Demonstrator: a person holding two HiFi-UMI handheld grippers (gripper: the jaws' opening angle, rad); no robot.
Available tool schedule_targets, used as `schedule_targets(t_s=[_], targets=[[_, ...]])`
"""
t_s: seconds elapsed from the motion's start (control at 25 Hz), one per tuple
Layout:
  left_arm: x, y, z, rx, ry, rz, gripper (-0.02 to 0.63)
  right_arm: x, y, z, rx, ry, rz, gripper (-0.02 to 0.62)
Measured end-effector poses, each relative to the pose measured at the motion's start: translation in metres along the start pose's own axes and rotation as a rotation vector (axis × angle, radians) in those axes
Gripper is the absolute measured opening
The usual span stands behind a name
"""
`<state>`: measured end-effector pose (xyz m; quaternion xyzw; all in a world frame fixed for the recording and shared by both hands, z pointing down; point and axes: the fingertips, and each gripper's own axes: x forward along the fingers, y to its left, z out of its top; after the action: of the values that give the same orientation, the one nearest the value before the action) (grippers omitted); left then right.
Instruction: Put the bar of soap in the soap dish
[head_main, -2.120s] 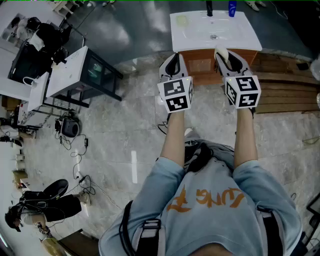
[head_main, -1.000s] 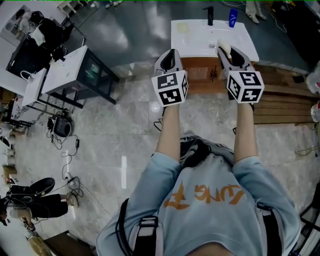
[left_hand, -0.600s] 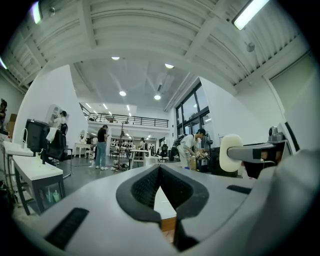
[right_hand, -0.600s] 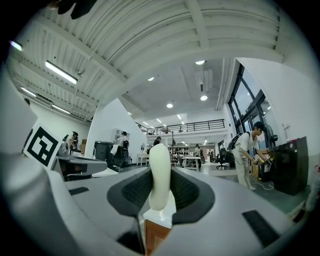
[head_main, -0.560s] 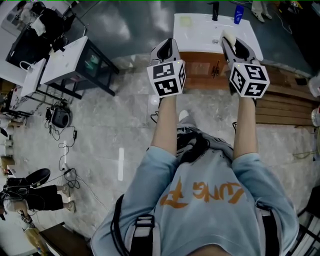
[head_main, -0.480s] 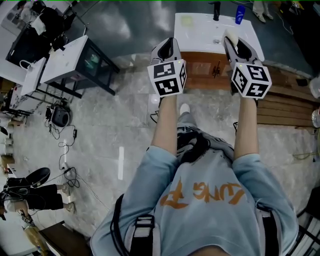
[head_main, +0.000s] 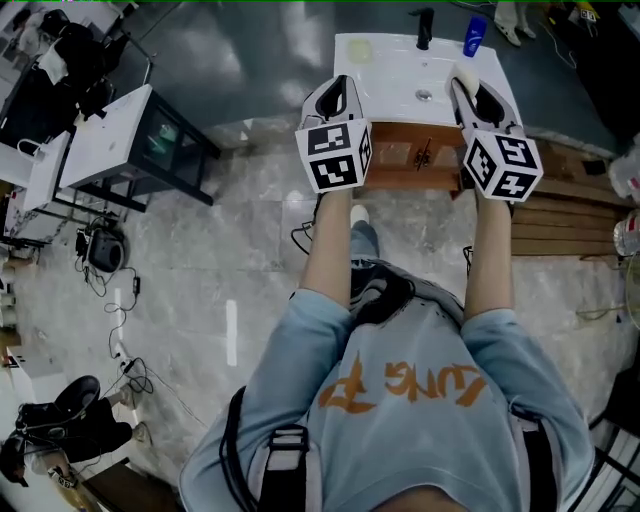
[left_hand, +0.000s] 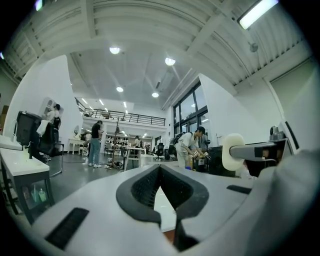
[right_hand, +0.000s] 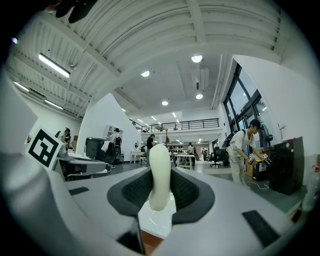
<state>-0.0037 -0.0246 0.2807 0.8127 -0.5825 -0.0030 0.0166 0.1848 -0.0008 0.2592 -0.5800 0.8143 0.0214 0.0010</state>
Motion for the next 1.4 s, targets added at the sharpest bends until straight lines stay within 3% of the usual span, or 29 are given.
schedule_targets(t_s=[0.12, 0.56, 0.96, 1.4], targets=[[0.038, 0.015, -0.003, -0.015, -0.001, -0.001, 0.023, 0.037, -0.012, -0.010, 0.003, 0.022, -0.007, 0.124], [0.148, 0.063, -0.056, -0.074, 0.138, -0.003, 0.023, 0.154, -0.037, -0.068, 0.064, 0.174, 0.003, 0.123], [0.219, 0.123, -0.121, -0.122, 0.274, 0.043, 0.023, 0.259, -0.016, -0.125, 0.117, 0.263, 0.080, 0.123], [0.319, 0.115, -0.145, -0.180, 0.328, -0.034, 0.023, 0.324, -0.071, -0.144, 0.106, 0.342, 0.037, 0.124]])
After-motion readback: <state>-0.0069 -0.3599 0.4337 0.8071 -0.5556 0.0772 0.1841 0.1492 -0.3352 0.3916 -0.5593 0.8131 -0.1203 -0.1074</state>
